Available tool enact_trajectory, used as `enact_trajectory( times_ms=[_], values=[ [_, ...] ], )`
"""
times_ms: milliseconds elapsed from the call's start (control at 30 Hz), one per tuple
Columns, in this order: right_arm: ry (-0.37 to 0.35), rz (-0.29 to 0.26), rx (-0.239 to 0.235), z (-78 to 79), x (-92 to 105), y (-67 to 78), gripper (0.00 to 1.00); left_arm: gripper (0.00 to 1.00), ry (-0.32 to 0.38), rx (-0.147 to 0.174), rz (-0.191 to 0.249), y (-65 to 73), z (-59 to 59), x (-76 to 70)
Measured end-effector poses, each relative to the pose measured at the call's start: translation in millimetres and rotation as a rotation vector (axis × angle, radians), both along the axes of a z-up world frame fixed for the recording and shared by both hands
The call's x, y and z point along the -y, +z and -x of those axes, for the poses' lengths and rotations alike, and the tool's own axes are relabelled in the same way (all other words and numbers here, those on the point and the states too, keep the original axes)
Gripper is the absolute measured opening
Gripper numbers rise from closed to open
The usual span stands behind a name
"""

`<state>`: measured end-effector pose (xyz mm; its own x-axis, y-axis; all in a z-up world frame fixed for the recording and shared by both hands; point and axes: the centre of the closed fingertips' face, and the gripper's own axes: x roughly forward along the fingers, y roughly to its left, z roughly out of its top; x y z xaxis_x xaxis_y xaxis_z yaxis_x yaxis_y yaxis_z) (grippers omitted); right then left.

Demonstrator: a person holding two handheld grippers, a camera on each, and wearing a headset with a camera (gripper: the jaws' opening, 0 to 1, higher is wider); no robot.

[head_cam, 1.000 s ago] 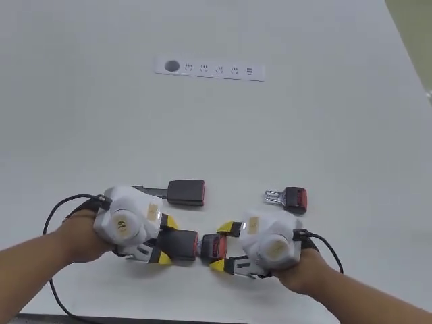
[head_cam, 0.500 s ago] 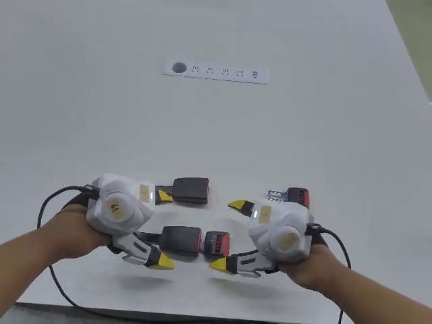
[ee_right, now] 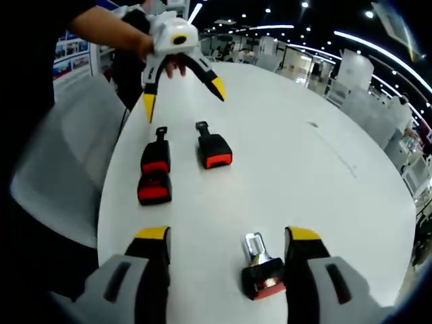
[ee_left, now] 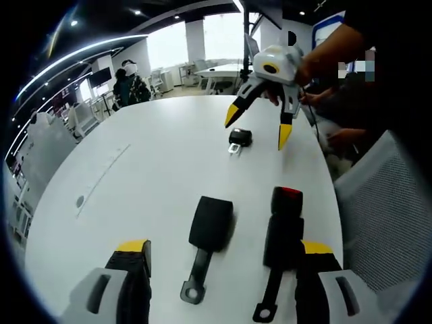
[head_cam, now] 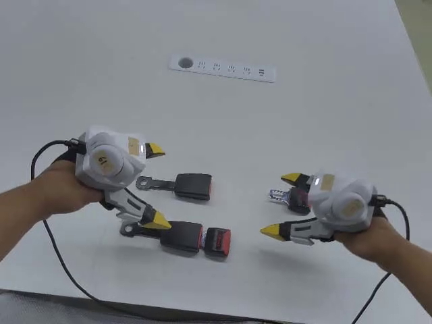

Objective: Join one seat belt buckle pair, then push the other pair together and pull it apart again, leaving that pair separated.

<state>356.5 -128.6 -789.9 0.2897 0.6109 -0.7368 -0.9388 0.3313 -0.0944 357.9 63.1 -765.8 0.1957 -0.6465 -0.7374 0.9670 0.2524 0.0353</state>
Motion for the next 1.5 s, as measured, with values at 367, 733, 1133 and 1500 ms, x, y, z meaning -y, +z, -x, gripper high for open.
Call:
enact_trajectory(
  times_ms=[367,733,1133,1500],
  values=[
    [-0.013,0.061,-0.084,-16.1,46.2,-21.9,0.65,0.96,-0.011,-0.046,0.009,-14.4,-19.2,12.4],
    [-0.02,0.064,-0.169,-19.7,58.3,-39.2,0.62,0.88,-0.041,-0.101,0.0,-51.4,-25.3,29.8],
    [0.049,0.092,-0.206,-20.0,55.2,-48.1,0.41,0.63,-0.086,-0.14,-0.018,-66.1,-21.2,35.0],
    [0.088,0.124,-0.198,-11.0,60.7,-46.1,0.35,0.45,-0.139,-0.076,-0.061,-69.8,-26.0,30.2]
  ],
)
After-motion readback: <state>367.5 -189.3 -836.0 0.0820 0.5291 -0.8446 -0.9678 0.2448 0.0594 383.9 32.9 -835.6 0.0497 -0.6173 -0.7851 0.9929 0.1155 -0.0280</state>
